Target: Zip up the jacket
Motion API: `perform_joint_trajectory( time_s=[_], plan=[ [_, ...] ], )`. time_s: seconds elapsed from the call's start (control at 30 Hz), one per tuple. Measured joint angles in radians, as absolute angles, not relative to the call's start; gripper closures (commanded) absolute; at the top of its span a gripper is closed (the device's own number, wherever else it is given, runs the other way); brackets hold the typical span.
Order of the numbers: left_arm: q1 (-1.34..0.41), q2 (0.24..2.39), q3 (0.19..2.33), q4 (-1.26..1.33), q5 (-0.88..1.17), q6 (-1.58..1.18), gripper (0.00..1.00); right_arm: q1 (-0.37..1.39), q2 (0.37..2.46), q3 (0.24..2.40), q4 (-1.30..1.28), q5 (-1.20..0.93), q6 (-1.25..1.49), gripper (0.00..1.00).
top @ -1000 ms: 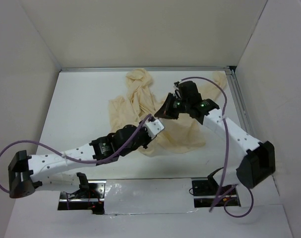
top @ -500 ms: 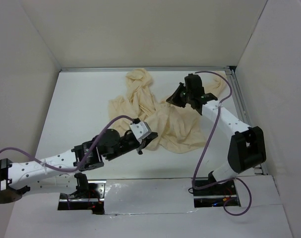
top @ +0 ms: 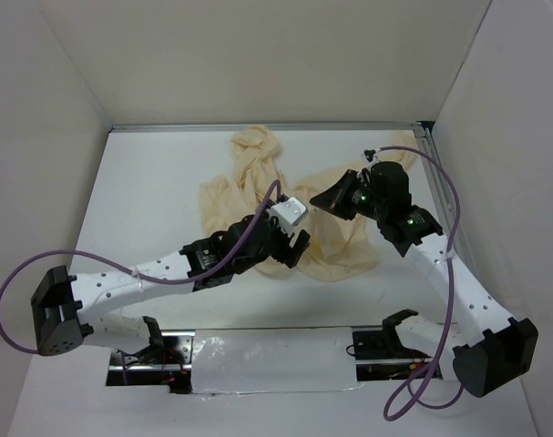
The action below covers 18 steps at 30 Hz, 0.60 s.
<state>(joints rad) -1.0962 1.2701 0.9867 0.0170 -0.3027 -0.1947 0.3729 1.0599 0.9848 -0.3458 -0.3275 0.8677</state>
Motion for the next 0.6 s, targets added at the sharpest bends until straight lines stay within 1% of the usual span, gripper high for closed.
perform_joint_trajectory(
  time_s=[0.13,0.27,0.33,0.37,0.43,0.5,0.6],
  plan=[
    [-1.095,1.322,1.01,0.072,-0.312,-0.183,0.14,0.378,1.052,0.979,-0.362,-0.358,0.889,1.0],
    [-1.095,1.372,1.024,0.128,-0.324,-0.151,0.17,0.384,1.051,0.975,-0.367,-0.384,0.906,1.0],
    [-1.095,1.404,1.037,0.161,-0.341,-0.126,0.22,0.384,1.048,0.975,-0.367,-0.395,0.913,1.0],
    [-1.095,1.42,1.042,0.179,-0.352,-0.108,0.29,0.384,1.045,0.975,-0.367,-0.403,0.917,1.0],
    [-1.093,1.439,1.05,0.19,-0.364,-0.097,0.33,0.384,1.037,0.975,-0.367,-0.416,0.925,1.0],
    [-1.087,1.451,1.056,0.193,-0.367,-0.085,0.4,0.379,1.024,0.975,-0.367,-0.435,0.931,1.0],
    [-1.077,1.456,1.057,0.196,-0.373,-0.08,0.41,0.368,1.011,0.975,-0.366,-0.459,0.939,1.0]
  ],
)
